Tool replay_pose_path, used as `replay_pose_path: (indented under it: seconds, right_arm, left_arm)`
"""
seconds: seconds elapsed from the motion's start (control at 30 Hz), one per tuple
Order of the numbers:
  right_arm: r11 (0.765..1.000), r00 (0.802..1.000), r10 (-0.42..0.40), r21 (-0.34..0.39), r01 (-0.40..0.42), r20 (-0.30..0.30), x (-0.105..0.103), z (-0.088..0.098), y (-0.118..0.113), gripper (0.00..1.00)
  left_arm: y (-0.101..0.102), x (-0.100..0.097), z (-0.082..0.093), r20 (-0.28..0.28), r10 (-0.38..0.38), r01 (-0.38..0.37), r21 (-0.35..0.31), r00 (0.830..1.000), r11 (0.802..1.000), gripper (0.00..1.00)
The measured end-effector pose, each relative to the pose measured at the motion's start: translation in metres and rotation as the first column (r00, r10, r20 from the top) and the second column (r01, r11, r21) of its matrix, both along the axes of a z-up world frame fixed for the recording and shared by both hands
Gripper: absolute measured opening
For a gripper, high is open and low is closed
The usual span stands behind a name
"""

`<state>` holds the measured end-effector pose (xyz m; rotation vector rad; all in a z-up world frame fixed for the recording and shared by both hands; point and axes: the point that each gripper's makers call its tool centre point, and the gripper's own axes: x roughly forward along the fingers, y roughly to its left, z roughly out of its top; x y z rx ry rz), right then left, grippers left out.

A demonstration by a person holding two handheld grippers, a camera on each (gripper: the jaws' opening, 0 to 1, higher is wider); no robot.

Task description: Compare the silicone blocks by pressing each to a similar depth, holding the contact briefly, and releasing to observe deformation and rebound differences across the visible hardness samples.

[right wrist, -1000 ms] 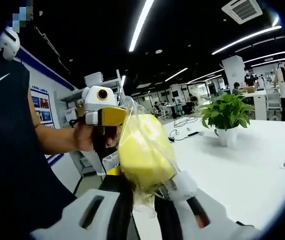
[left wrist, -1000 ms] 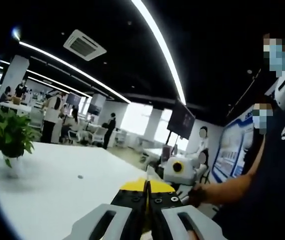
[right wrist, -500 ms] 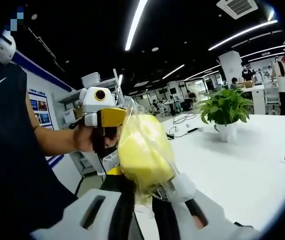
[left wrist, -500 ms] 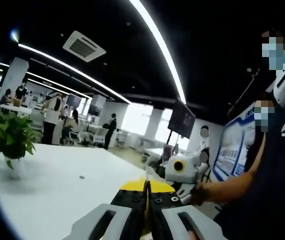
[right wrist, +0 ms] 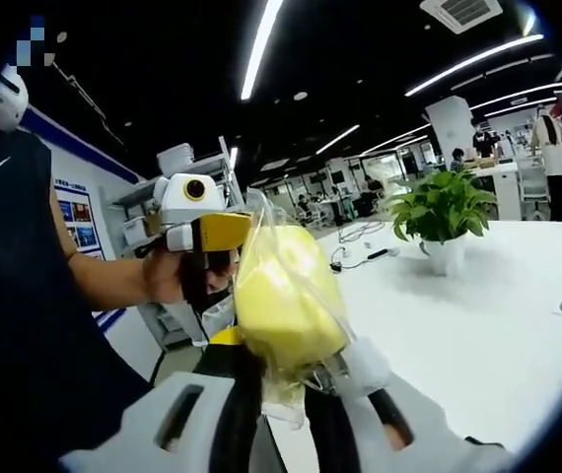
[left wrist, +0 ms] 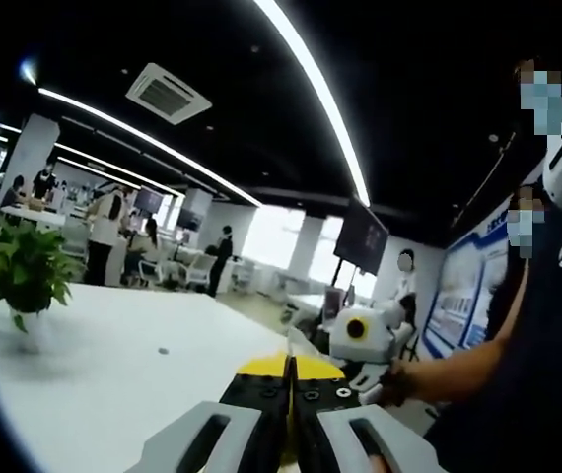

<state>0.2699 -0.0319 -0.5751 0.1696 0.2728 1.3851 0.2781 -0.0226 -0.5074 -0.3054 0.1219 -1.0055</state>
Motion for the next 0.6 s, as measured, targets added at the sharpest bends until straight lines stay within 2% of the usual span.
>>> replay_pose_path:
  seconds: [0.13, 0.2, 0.33, 0.53, 0.57, 0.6]
  right_arm:
    - [0.999, 0.999, -0.042, -0.012, 0.042, 0.013, 0.008, -0.001, -0.001, 0.19]
    - [0.999, 0.998, -0.049, -0.017, 0.05, 0.031, 0.008, -0.002, -0.001, 0.26]
    - [0.999, 0.999, -0.049, -0.006, 0.049, 0.024, 0.006, 0.0, -0.003, 0.4]
    - [0.99, 0.991, -0.134, 0.037, 0.133, 0.021, 0.023, 0.007, -0.014, 0.84]
    - [0.99, 0.99, -0.136, 0.035, 0.135, 0.024, 0.024, 0.007, -0.016, 0.9]
    - [0.985, 0.984, -0.171, 0.01, 0.17, 0.043, 0.031, 0.004, -0.021, 0.96]
  left_arm:
    - [0.0, 0.0, 0.002, 0.01, -0.007, 0.007, 0.002, 1.0, 1.0, 0.0]
    - [-0.001, 0.0, 0.005, 0.011, -0.014, 0.014, -0.005, 1.0, 1.0, 0.0]
    - [-0.001, 0.002, 0.004, 0.014, -0.017, 0.017, 0.008, 1.0, 1.0, 0.0]
    - [0.005, 0.006, 0.005, 0.004, -0.009, 0.009, -0.001, 1.0, 1.0, 0.0]
    - [0.006, 0.007, 0.005, 0.003, -0.006, 0.006, 0.0, 1.0, 1.0, 0.0]
    - [0.007, 0.009, 0.005, 0.004, -0.005, 0.005, 0.0, 1.0, 1.0, 0.0]
